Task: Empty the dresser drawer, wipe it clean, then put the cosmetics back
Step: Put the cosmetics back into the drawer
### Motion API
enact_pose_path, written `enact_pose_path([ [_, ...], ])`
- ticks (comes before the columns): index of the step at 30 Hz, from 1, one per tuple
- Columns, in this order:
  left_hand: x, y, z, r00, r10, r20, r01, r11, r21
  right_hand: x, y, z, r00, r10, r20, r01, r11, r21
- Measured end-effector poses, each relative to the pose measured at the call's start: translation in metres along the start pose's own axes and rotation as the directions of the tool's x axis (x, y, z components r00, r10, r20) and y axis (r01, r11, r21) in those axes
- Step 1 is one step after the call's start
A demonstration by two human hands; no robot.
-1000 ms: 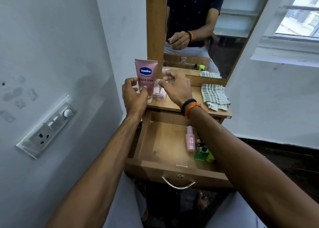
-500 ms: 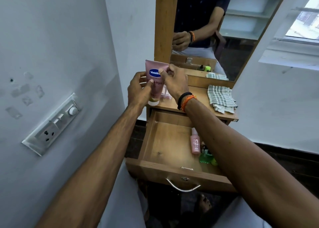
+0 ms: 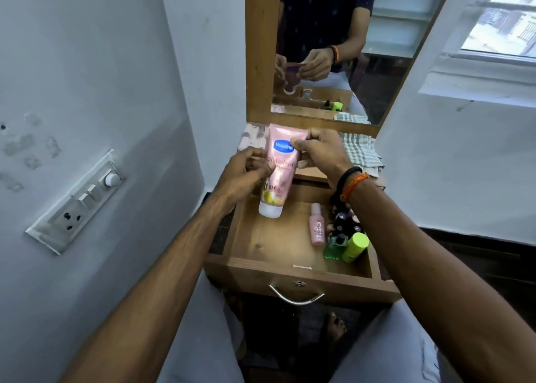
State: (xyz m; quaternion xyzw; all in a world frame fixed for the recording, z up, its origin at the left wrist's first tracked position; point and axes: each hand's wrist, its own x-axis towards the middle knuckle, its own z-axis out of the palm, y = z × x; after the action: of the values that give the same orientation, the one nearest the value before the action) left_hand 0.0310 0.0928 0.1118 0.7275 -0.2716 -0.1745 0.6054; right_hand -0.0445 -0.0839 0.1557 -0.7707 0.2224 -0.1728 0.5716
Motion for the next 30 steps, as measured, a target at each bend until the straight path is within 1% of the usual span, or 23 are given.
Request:
enact_pose_path([
  [3, -0.005, -0.014, 0.010, 0.995, -0.030, 0.091, 0.023, 0.997, 0.077, -0.015, 0.019, -0.009, 0.993, 0.115, 0.039, -0.118, 0.989, 0.091],
  [7, -0.014, -0.027, 0.018, 0.970, -0.076, 0.230, 0.005, 0.955, 0.296, -0.031, 0.039, -0.016, 0.970, 0.235, 0.069, -0.241, 0.966, 0.097],
  [10, -0.023, -0.039, 0.027, 0.954, -0.088, 0.287, -0.032, 0.920, 0.391, -0.041, 0.050, -0.018, 0.945, 0.308, 0.106, -0.320, 0.940, 0.116],
  [14, -0.032, -0.054, 0.034, 0.936, -0.099, 0.338, -0.092, 0.857, 0.506, -0.047, 0.064, -0.014, 0.903, 0.401, 0.153, -0.415, 0.907, 0.071],
  [16, -0.033, -0.058, 0.035, 0.925, -0.086, 0.370, -0.143, 0.822, 0.551, -0.046, 0.069, -0.014, 0.888, 0.432, 0.156, -0.435, 0.900, -0.015],
  [17, -0.033, -0.060, 0.035, 0.917, -0.081, 0.391, -0.168, 0.810, 0.562, -0.045, 0.072, -0.014, 0.887, 0.435, 0.153, -0.421, 0.900, -0.116],
  [18, -0.033, -0.062, 0.034, 0.906, -0.079, 0.416, -0.192, 0.798, 0.571, -0.043, 0.074, -0.015, 0.893, 0.425, 0.150, -0.379, 0.888, -0.262],
  [20, -0.032, -0.064, 0.034, 0.879, -0.095, 0.466, -0.235, 0.765, 0.600, -0.040, 0.077, -0.017, 0.914, 0.383, 0.136, -0.258, 0.804, -0.535],
  [22, -0.031, -0.067, 0.033, 0.858, -0.114, 0.501, -0.272, 0.726, 0.631, -0.037, 0.080, -0.018, 0.930, 0.347, 0.121, -0.174, 0.705, -0.688],
  [25, -0.029, -0.071, 0.034, 0.834, -0.113, 0.540, -0.332, 0.679, 0.655, -0.036, 0.081, -0.015, 0.937, 0.335, 0.096, -0.136, 0.605, -0.784],
  [27, -0.029, -0.073, 0.035, 0.811, -0.121, 0.572, -0.366, 0.658, 0.658, -0.036, 0.081, -0.014, 0.942, 0.321, 0.098, -0.113, 0.577, -0.809],
  [30, -0.031, -0.077, 0.038, 0.777, -0.168, 0.607, -0.385, 0.636, 0.669, -0.038, 0.082, -0.012, 0.954, 0.278, 0.113, -0.066, 0.564, -0.823],
])
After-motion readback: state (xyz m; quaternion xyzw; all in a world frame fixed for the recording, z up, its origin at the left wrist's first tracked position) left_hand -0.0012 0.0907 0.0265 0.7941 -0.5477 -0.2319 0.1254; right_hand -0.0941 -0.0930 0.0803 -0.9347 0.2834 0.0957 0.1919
